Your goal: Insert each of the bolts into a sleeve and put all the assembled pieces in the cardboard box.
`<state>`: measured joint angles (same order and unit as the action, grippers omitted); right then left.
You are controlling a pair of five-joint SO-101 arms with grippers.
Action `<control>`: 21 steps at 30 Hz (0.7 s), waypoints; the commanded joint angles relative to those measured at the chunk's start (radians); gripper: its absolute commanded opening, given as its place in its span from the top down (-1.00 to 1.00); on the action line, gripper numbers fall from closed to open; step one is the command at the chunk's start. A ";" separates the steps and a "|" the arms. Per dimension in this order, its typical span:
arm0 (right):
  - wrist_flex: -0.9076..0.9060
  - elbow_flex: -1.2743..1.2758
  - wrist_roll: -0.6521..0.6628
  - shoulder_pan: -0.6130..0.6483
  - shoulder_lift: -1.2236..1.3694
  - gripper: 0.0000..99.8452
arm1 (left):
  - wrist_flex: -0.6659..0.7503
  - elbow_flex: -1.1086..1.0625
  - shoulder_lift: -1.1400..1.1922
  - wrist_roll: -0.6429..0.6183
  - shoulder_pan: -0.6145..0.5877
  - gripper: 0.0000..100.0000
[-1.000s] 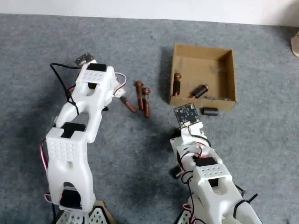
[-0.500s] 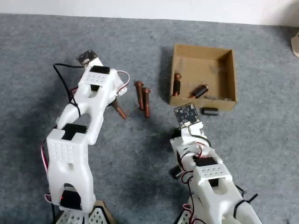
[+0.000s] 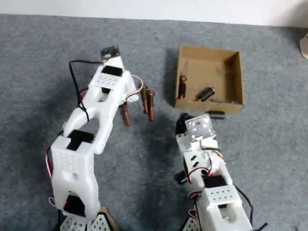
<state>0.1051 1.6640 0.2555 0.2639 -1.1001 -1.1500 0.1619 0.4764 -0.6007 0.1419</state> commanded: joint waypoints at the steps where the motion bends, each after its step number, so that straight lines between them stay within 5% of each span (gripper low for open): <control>1: -0.030 0.139 0.012 0.008 -0.180 0.99 | 0.002 0.008 -0.119 0.014 0.036 0.99; 12: -0.479 0.145 0.014 0.061 -0.644 0.99 | 0.006 -0.031 -0.295 0.084 0.160 0.99; 21: -0.593 0.145 0.014 0.113 -0.727 0.99 | 0.334 -0.467 -0.648 0.084 0.254 0.99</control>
<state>-0.4841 1.6778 0.2555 0.3560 -1.8075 -0.9475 -0.1849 0.0192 -0.5240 0.3659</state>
